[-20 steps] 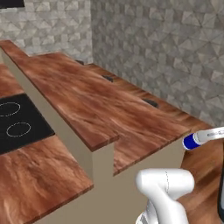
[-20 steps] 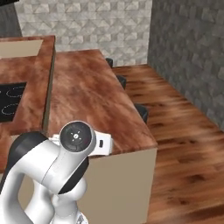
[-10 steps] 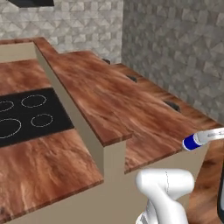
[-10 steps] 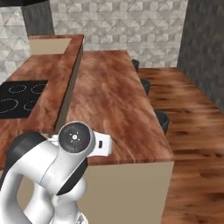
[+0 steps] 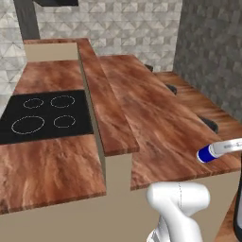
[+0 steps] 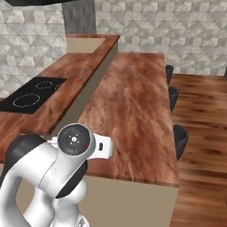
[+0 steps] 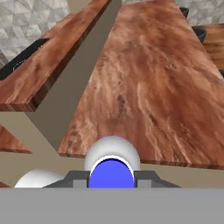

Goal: Move the drinks to the dining counter.

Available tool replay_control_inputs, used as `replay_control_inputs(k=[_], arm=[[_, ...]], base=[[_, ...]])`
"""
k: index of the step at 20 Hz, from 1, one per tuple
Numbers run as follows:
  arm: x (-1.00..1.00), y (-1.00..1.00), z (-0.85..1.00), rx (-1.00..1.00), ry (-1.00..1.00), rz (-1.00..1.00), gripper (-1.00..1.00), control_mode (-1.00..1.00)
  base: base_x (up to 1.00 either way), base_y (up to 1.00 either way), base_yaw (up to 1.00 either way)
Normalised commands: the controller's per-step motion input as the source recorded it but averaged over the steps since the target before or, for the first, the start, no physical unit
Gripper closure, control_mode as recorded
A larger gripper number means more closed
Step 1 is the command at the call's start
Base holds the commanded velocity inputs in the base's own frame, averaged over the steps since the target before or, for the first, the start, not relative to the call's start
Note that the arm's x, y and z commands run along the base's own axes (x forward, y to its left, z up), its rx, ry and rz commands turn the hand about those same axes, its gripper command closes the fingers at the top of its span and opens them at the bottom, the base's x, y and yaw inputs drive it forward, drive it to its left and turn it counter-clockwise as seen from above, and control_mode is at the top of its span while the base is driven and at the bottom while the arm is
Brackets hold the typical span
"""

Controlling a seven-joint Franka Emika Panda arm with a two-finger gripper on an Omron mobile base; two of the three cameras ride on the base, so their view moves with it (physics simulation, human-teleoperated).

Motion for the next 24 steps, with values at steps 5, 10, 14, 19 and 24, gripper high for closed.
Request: replay_control_inputs(k=[5, 10, 14, 19, 24], arm=[[0.00, 0.00, 0.00, 0.00, 0.00, 0.00, 1.00, 1.00], [0.00, 0.00, 0.00, 0.00, 0.00, 0.00, 1.00, 1.00], [0.00, 0.00, 0.00, 0.00, 0.00, 0.00, 1.00, 1.00], [0.00, 0.00, 0.00, 0.00, 0.00, 0.00, 1.00, 1.00], [0.00, 0.00, 0.00, 0.00, 0.00, 0.00, 1.00, 1.00]], base=[[0.29, -0.63, 0.40], [0.49, -0.32, 0.34], [0.67, -0.03, 0.22], [0.40, 0.00, 0.09], [0.03, 0.00, 0.00]])
